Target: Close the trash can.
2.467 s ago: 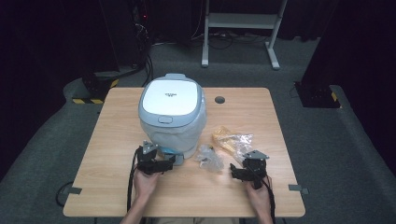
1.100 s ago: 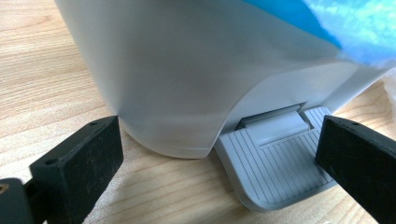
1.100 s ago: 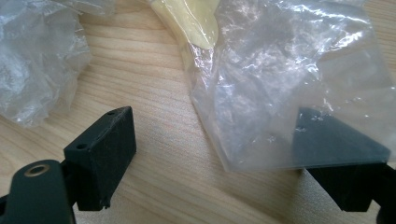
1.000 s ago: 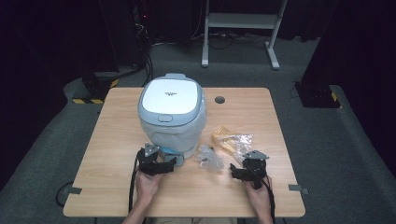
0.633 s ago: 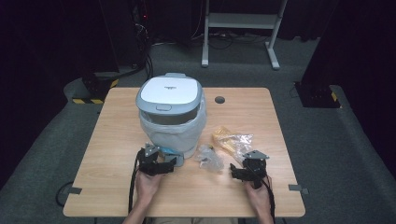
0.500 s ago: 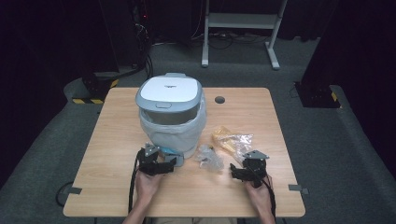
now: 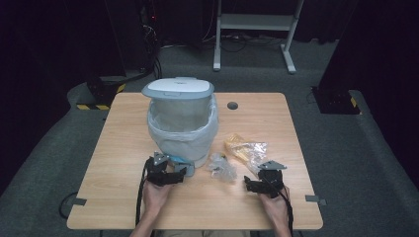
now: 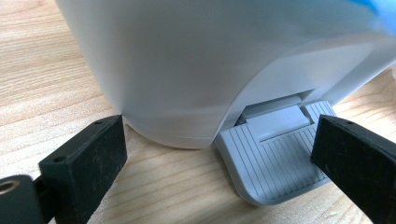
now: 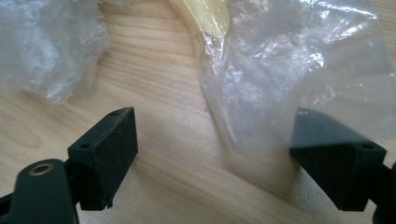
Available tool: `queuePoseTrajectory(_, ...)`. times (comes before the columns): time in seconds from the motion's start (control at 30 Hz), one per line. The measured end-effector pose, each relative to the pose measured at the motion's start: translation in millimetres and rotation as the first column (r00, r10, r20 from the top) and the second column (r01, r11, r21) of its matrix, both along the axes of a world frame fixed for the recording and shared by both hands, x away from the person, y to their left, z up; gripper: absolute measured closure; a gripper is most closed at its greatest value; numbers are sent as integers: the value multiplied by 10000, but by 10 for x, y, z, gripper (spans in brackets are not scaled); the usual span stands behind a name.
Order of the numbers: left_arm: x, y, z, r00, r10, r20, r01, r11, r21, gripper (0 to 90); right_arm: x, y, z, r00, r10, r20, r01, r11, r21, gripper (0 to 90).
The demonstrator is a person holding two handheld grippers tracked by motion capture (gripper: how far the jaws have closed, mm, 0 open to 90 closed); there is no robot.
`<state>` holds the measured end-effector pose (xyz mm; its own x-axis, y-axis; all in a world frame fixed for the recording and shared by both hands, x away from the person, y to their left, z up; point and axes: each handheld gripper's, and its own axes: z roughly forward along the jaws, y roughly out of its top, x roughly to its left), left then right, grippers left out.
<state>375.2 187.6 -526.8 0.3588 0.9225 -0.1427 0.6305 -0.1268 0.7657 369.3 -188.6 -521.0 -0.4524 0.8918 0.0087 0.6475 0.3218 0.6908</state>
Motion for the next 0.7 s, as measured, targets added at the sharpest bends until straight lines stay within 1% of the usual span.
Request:
queuePoseTrajectory(0.07,5,6,-2,10000,-5,-4,5,10000,-14,38,-46,-15,11,9999,32,113,-33,9999,107,168)
queuePoseTrajectory(0.1,4,2,-4,10000,-8,-84,7,9999,-110,39,-72,-24,19,9998,27,215,-31,9998,187,176)
queuePoseTrajectory(0.17,9,9,-3,10000,-10,-96,10,10000,-66,39,-130,-39,46,9992,67,384,-80,9994,336,197)
queuePoseTrajectory(0.2,9,9,-3,10000,-10,-96,10,10000,-66,39,-130,-39,46,9992,67,384,-80,9994,336,197)
queuePoseTrajectory(0.23,12,13,-3,10000,-18,-95,17,10000,-57,39,-161,-45,59,9988,147,463,-167,9989,430,209)
queuePoseTrajectory(0.27,17,13,-7,9998,-24,-190,21,9999,-147,40,-221,-53,82,9977,321,597,-354,9978,556,225)
queuePoseTrajectory(0.37,24,22,-9,9997,-58,-244,54,9999,-138,41,-275,-58,100,9970,455,619,-497,9964,681,228)
queuePoseTrajectory(0.43,23,13,-8,9997,-50,-241,49,10000,-24,41,-355,-62,127,9963,553,651,-609,9942,888,232)
queuePoseTrajectory(0.47,23,13,-8,9997,-50,-241,49,10000,-24,41,-355,-62,127,9963,553,651,-609,9942,888,232)
queuePoseTrajectory(0.53,22,-3,-10,9997,-50,-258,51,10000,35,41,-426,-52,149,9952,616,760,-685,9934,917,236)
queuePoseTrajectory(0.57,20,-11,-11,9995,-88,-319,91,9999,82,41,-426,-52,149,9952,616,760,-685,9934,917,236)
queuePoseTrajectory(0.6,21,-18,-12,9996,-75,-282,81,9998,199,41,-475,-52,167,9941,621,893,-708,9927,981,245)
queuePoseTrajectory(0.63,21,-18,-12,9996,-75,-282,81,9998,199,41,-475,-52,167,9941,621,893,-708,9927,981,245)
queuePoseTrajectory(0.67,21,-19,-13,9996,-72,-280,78,9998,197,41,-515,-56,183,9922,628,1078,-745,9913,1082,258)
queuePoseTrajectory(0.7,21,-19,-13,9996,-72,-280,78,9998,197,41,-515,-56,183,9922,628,1078,-745,9913,1082,258)
